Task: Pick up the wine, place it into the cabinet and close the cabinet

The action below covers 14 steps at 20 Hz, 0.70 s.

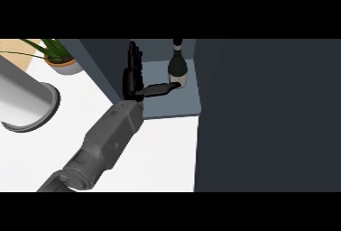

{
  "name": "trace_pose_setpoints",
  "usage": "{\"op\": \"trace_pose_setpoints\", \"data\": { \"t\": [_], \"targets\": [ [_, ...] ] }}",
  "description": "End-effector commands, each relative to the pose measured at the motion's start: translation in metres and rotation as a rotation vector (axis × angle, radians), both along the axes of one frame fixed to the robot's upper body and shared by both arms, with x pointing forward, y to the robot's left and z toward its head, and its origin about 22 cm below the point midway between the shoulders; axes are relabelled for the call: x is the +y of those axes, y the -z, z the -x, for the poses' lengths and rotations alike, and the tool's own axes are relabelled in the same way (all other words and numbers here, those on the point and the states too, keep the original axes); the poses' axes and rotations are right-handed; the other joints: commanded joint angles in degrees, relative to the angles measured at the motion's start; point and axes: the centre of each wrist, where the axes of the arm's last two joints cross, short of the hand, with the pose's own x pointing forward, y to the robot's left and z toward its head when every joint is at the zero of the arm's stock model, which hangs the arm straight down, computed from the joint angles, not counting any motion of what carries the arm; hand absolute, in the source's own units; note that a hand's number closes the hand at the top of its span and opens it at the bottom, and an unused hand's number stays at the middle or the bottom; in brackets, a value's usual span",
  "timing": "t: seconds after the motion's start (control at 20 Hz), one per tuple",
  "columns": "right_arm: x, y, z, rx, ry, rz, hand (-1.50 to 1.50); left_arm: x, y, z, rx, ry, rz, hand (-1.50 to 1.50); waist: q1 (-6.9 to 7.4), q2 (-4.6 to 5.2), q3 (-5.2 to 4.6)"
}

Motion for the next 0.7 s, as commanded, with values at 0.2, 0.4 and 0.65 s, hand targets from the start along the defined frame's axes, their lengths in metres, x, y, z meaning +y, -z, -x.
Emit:
{"op": "trace_pose_setpoints", "data": {
  "t": [0.2,0.4,0.65],
  "targets": [
    [0.004,-0.006,0.004,-0.015,0.012,-0.028,-1.50,-0.023,0.019,0.042,0.047,0.036,0.034,-1.50,1.67,-0.45,-0.07],
    [-0.019,-0.001,0.018,-0.013,0.049,-0.001,-1.50,-0.041,0.028,0.077,0.043,0.069,0.017,-1.50,3.44,-0.64,0.02],
    [-0.012,0.000,0.017,-0.011,0.065,0.001,-1.50,-0.069,0.015,0.112,0.024,0.077,0.016,-1.50,3.73,-0.54,0.00]
  ]
}}
